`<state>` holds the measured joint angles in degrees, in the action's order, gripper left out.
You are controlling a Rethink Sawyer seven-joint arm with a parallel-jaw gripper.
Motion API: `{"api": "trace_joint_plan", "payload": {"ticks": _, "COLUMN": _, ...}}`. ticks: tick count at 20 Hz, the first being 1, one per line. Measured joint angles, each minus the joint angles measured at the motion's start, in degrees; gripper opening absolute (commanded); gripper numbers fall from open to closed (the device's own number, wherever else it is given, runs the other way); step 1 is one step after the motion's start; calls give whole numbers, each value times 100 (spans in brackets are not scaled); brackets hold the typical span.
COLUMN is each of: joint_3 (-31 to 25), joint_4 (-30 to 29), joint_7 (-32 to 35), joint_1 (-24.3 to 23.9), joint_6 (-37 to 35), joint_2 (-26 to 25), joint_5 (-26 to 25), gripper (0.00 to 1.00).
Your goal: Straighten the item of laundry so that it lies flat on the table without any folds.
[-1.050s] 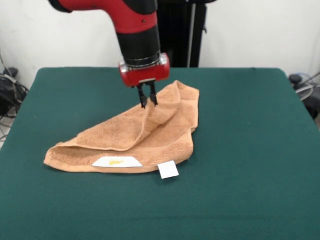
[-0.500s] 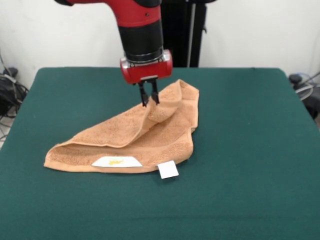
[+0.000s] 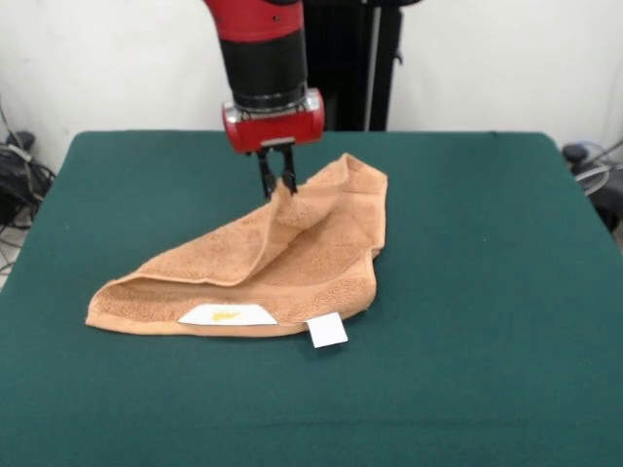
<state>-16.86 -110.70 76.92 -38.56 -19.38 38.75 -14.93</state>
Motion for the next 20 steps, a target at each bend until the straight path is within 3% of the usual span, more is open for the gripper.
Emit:
{"api": "trace_joint_plan", "payload": {"ticks": 6, "joint_3": 236, "joint_4": -258, "joint_7": 0, "joint_1": -2, "joint_6": -135, "joint_2": 510, "joint_5": -2, "gripper": 0}}
{"api": "trace_joint_plan", "payload": {"ticks": 20, "joint_3": 647, "joint_4": -394, "joint_7": 0, "joint_1": -23, "joint_6": -133, "joint_2": 664, "joint_5": -5, "gripper": 0}}
